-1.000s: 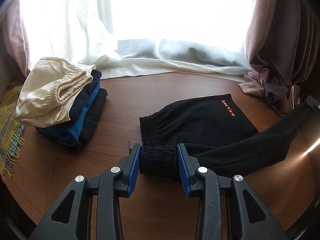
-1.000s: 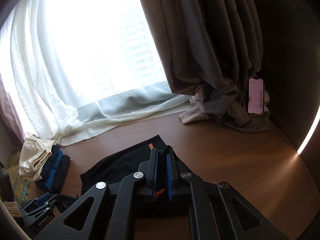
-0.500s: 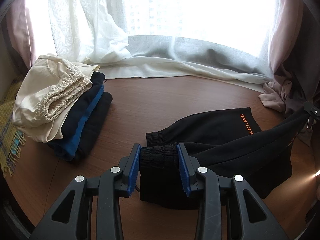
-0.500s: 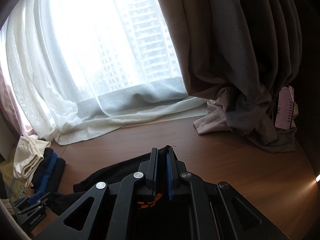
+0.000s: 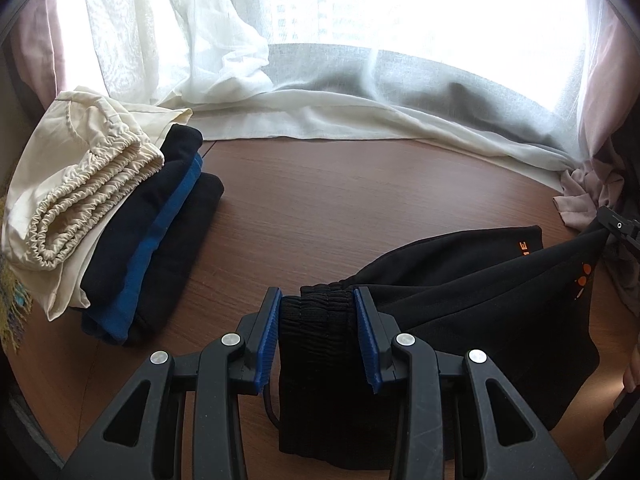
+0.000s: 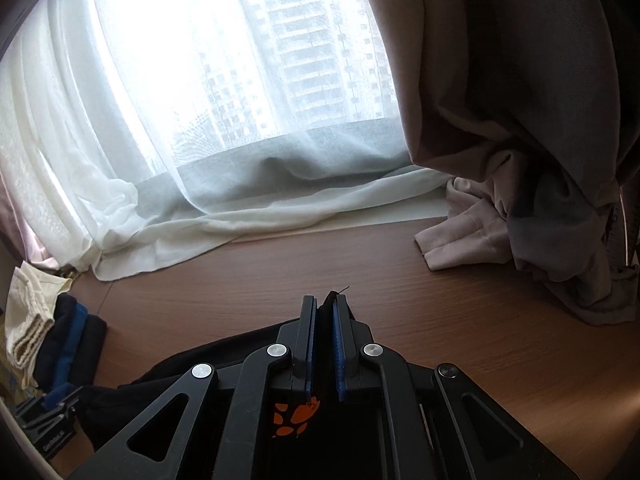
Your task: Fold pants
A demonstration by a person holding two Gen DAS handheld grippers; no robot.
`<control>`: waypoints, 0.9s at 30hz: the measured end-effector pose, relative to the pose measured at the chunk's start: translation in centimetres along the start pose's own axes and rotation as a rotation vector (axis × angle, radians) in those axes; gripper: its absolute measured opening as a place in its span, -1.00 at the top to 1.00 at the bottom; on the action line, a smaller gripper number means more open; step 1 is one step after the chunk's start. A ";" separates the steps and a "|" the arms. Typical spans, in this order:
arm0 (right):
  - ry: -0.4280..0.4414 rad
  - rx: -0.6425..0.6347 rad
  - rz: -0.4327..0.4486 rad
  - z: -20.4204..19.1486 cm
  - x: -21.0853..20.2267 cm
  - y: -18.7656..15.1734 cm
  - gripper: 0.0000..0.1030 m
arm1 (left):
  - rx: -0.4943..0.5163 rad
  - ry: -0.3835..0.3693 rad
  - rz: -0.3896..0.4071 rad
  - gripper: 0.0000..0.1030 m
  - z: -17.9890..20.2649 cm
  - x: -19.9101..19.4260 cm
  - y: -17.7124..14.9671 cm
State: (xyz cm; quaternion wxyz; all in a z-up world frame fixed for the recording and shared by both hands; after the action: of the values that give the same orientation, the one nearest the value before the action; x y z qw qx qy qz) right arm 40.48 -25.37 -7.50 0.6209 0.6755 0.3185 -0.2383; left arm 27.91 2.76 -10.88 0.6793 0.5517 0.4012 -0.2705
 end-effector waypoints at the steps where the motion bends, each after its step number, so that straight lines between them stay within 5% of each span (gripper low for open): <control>1: 0.000 -0.005 -0.003 -0.2 0.5 0.1 0.83 | -0.010 0.003 -0.008 0.30 -0.2 0.4 0.1; 11: -0.040 -0.037 -0.042 -1.3 6.4 1.6 0.83 | -0.018 0.088 -0.038 0.21 -1.1 3.2 0.6; 16: -0.042 -0.055 -0.101 -1.6 8.4 1.5 0.81 | 0.054 0.149 0.004 -0.23 -1.1 2.2 1.2; 19: -0.040 -0.076 -0.115 -2.0 7.9 1.0 0.73 | 0.152 0.099 0.007 -0.24 -0.8 1.6 1.8; 22: -0.006 -0.134 -0.140 -3.4 6.9 0.1 0.33 | 0.237 0.009 -0.014 -0.23 -0.6 1.0 2.0; 27: 0.164 -0.376 -0.177 -8.6 5.4 -1.1 0.33 | 0.369 -0.055 -0.044 -0.23 0.1 0.0 1.9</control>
State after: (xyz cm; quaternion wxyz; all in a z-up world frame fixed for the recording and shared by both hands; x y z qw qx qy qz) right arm 42.73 -16.08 -11.10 0.6846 0.5344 0.4647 -0.1726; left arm 29.49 3.16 -9.87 0.5712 0.6505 0.3380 -0.3693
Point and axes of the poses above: each gripper's, at about its wrist camera, not at the fingertips, and x roughly the way its jaws point, z to its right, y to its top, the point moved 6 cm from there along x, roughly the way its jaws point, and after that the axes turned 6 degrees about -y, right-handed, at the moved point
